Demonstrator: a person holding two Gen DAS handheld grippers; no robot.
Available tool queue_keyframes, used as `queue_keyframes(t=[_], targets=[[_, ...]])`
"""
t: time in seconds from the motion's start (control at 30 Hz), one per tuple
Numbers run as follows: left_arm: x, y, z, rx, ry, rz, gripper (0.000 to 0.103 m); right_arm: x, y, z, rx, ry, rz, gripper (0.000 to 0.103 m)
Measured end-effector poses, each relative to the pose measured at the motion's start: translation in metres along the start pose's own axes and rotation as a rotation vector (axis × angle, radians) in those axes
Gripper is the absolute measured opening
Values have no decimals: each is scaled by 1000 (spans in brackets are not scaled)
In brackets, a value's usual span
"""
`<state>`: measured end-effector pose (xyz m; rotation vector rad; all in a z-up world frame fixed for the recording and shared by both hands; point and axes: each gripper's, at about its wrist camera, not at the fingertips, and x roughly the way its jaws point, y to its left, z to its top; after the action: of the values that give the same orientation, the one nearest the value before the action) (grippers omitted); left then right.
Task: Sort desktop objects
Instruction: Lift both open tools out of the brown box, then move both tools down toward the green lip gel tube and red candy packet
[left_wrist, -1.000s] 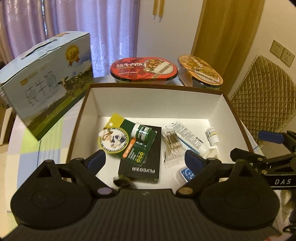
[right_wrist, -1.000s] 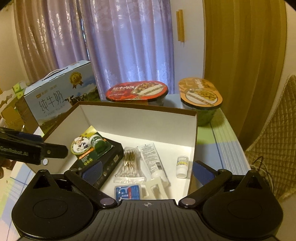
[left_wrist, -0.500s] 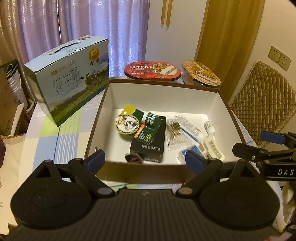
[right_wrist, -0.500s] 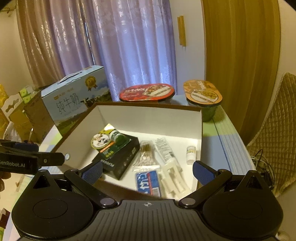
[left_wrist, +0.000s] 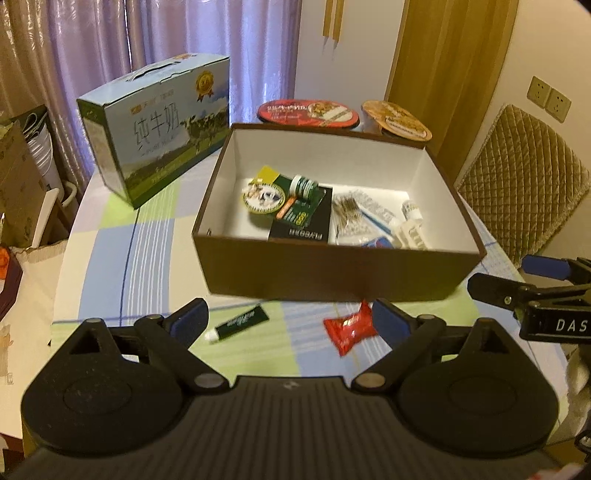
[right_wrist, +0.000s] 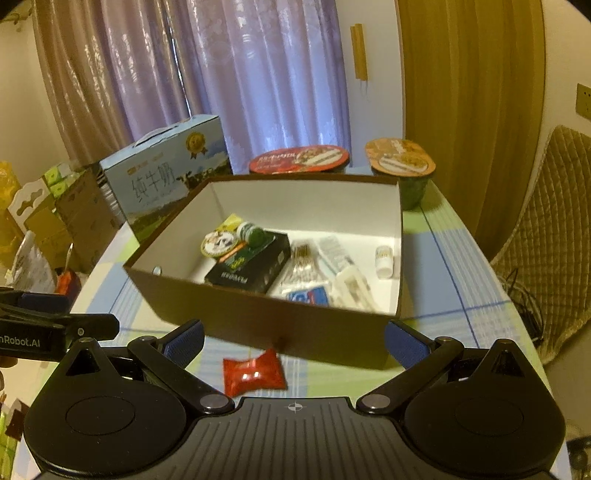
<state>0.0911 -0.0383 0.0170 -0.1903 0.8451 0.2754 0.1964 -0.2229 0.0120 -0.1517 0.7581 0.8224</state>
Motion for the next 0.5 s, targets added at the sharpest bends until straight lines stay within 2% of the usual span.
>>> queue_keyframes(t=[0.5], targets=[[-11, 15, -54, -37, 80, 9, 93, -8, 15, -36, -6, 68, 8, 101]])
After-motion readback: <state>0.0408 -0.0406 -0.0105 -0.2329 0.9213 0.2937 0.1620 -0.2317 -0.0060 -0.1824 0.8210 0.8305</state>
